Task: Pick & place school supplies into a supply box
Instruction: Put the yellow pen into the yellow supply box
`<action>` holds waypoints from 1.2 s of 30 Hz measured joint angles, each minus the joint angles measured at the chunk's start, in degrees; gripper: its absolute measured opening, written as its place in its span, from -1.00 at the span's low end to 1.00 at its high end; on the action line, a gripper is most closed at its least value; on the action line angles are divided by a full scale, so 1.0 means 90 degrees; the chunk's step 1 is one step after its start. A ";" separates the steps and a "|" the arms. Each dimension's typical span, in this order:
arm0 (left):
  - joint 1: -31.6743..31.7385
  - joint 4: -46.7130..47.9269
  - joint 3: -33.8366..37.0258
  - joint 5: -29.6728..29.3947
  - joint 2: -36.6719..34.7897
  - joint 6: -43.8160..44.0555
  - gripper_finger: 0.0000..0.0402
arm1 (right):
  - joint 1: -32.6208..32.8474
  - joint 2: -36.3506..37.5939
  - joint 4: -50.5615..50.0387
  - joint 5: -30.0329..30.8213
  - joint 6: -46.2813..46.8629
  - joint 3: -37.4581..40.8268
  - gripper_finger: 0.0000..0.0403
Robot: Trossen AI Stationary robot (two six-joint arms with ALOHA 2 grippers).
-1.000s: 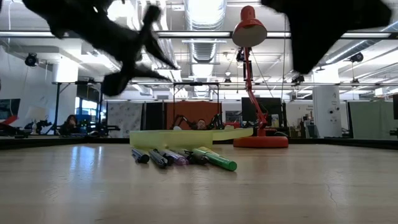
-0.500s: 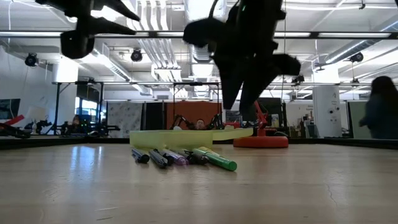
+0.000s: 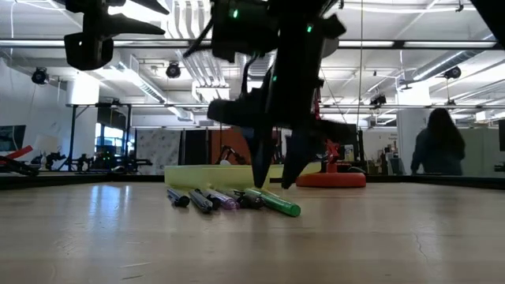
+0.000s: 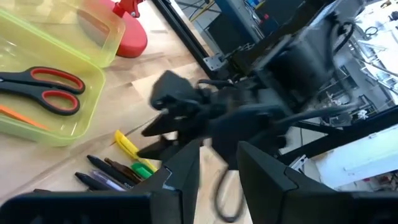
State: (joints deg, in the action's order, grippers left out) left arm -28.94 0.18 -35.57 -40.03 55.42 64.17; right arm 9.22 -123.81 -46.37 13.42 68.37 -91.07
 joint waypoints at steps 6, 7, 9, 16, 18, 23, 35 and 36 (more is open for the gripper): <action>0.0001 0.0001 0.0000 -0.0005 0.0000 0.0001 -0.54 | -0.0148 -0.0337 0.0166 -0.0091 -0.0123 -0.0057 -0.14; 0.0001 0.0003 0.0000 -0.0008 0.0000 0.0001 -0.54 | -0.0152 -0.0352 0.0157 -0.0085 -0.0124 -0.0061 -0.16; 0.0001 0.0006 0.0000 -0.0005 0.0000 0.0002 -0.54 | -0.0140 -0.0369 0.0130 0.0046 -0.0198 -0.0061 -0.22; 0.0001 0.0008 0.0000 -0.0008 0.0000 0.0004 -0.54 | 0.0006 -0.0332 -0.0034 0.0186 -0.0946 -0.0066 -0.71; 0.0001 0.0013 0.0000 -0.0008 0.0000 0.0004 -0.54 | 0.0065 -0.0330 -0.0147 0.0191 -0.1121 -0.0066 -0.85; -0.0002 0.0182 0.0000 -0.0008 0.0002 0.0006 -0.54 | 0.0248 -0.0159 -0.0298 -0.0126 -0.1077 -0.0032 -0.87; -0.0398 0.0161 0.0034 -0.0040 0.0007 0.0004 -0.54 | -0.0126 0.1449 0.0952 0.0299 -0.0835 -0.0090 -0.89; -0.0478 0.0164 0.0034 -0.0109 0.0007 0.0006 -0.54 | -0.0334 0.1501 0.1238 0.0246 -0.0984 -0.0091 -0.89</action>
State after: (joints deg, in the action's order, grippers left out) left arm -33.24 1.65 -35.27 -41.01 55.48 64.23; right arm 6.22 -110.30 -35.23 15.64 59.51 -91.88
